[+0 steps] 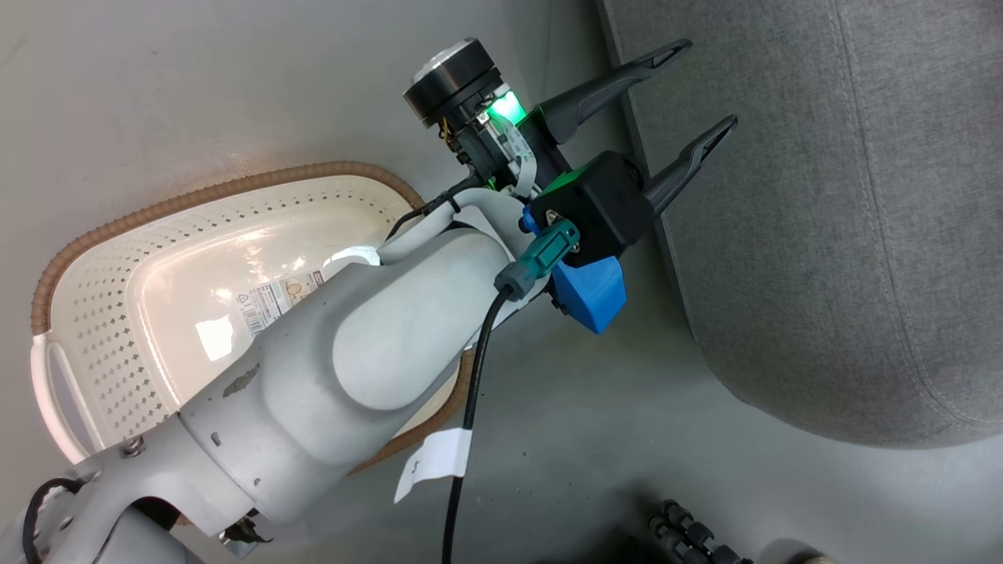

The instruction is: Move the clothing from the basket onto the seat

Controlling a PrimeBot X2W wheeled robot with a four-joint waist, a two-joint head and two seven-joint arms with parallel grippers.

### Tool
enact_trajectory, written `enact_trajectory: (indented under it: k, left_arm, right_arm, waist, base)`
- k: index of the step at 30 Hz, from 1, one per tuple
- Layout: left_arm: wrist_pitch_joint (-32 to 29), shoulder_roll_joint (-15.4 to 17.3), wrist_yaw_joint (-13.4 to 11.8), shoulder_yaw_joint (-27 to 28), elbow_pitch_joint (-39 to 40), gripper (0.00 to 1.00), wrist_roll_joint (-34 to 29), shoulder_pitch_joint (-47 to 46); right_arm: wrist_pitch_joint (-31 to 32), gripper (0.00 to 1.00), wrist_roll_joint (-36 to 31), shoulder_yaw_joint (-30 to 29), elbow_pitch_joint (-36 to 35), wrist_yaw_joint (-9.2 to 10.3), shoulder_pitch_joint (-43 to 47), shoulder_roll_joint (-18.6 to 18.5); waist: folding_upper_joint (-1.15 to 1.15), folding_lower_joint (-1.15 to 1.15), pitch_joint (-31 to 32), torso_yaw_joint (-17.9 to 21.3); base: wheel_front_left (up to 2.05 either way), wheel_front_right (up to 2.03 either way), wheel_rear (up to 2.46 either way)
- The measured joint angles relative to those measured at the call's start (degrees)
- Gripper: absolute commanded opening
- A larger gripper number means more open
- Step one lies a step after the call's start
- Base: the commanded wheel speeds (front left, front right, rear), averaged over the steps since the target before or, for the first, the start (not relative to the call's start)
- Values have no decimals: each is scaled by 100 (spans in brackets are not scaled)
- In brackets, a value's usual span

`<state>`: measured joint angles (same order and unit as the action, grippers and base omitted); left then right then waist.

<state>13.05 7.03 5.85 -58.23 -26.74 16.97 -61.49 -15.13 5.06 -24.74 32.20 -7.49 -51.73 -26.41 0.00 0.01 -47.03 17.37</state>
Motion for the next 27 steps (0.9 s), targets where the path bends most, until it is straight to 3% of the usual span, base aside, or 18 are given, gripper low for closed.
enact_trajectory:
  k: [6,11,13,14,27]
  left_arm:
    - [16,18,-25,-12,-8,100,2,-39]
    - [21,31,-30,-27,-27,100,10,-62]
    - [24,41,-47,-32,-43,100,18,-63]
    - [26,40,-52,-36,-49,100,29,-63]
    - [175,-112,-103,-5,-136,100,183,137]
  right_arm:
    - [-1,0,-98,-63,269,-1,282,271]
    - [-1,0,-99,-211,399,-1,294,280]
    - [-1,78,-99,-258,369,-1,295,297]
    - [-1,100,-99,-289,326,-1,303,313]
    - [0,100,-201,-455,-960,-1,1785,881]
  waist:
    - [0,0,-74,-34]
    - [0,0,-105,-53]
    - [0,0,-93,-44]
    - [0,0,-78,-39]
    - [0,-1,519,-96]
  base:
    - [0,0,0]
    - [0,0,0]
    - [0,0,0]
    - [0,0,0]
    - [0,0,0]
